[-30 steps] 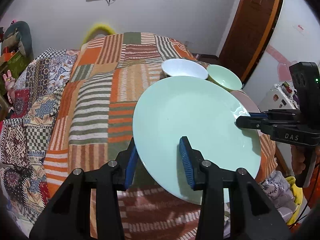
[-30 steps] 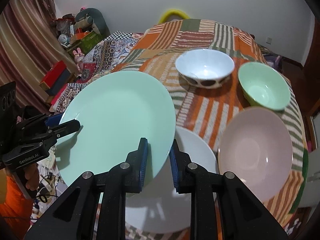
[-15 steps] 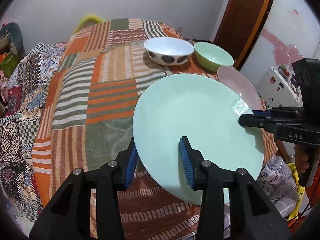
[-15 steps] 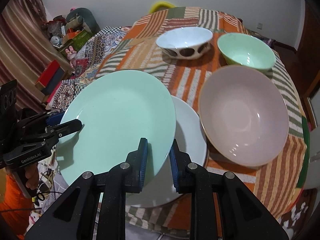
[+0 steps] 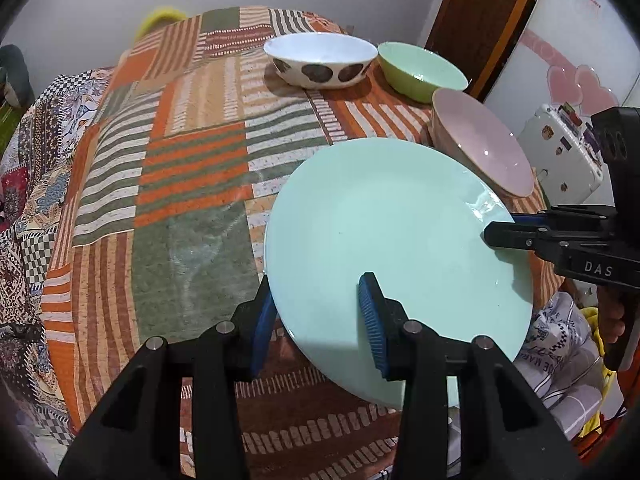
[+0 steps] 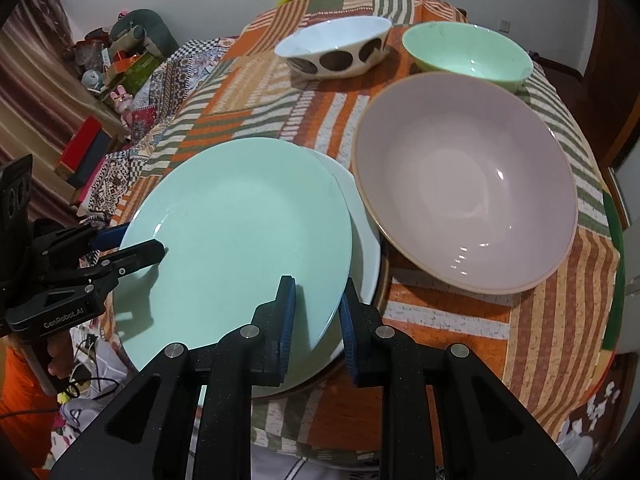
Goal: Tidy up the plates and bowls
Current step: 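Lower the mint green plate onto the white plate and open both grippers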
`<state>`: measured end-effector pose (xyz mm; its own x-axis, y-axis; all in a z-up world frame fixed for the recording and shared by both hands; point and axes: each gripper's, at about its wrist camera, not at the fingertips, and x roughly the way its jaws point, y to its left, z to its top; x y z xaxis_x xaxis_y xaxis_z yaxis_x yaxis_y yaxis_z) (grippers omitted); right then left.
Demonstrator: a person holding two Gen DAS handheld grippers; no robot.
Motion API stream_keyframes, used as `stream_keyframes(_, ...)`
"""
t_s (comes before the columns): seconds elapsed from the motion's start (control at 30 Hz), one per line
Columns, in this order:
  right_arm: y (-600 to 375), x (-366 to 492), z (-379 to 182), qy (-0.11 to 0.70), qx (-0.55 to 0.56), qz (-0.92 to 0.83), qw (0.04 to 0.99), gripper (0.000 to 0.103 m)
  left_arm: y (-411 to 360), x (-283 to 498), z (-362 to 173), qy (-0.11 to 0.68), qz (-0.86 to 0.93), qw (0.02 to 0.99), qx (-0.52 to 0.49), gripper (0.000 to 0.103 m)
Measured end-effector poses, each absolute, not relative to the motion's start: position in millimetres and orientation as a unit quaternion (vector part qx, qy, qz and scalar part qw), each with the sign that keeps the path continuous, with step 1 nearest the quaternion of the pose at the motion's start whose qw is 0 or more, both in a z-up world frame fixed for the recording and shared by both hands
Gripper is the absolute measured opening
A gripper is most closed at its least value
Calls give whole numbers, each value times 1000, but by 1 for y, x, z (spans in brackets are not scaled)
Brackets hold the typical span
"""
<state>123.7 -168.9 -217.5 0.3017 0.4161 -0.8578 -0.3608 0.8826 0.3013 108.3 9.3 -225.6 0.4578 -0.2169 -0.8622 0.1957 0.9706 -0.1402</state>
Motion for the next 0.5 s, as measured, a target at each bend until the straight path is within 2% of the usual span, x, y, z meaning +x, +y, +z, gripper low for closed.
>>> stream_keyframes(0.37,-173,120,-220,543,19,240,805,20,6,116,-232,511,-114,852,3,41)
stream_keyframes(0.5,-173,120,-221,546,19,243,802,20,0,120,-238,514,-96,852,36,41)
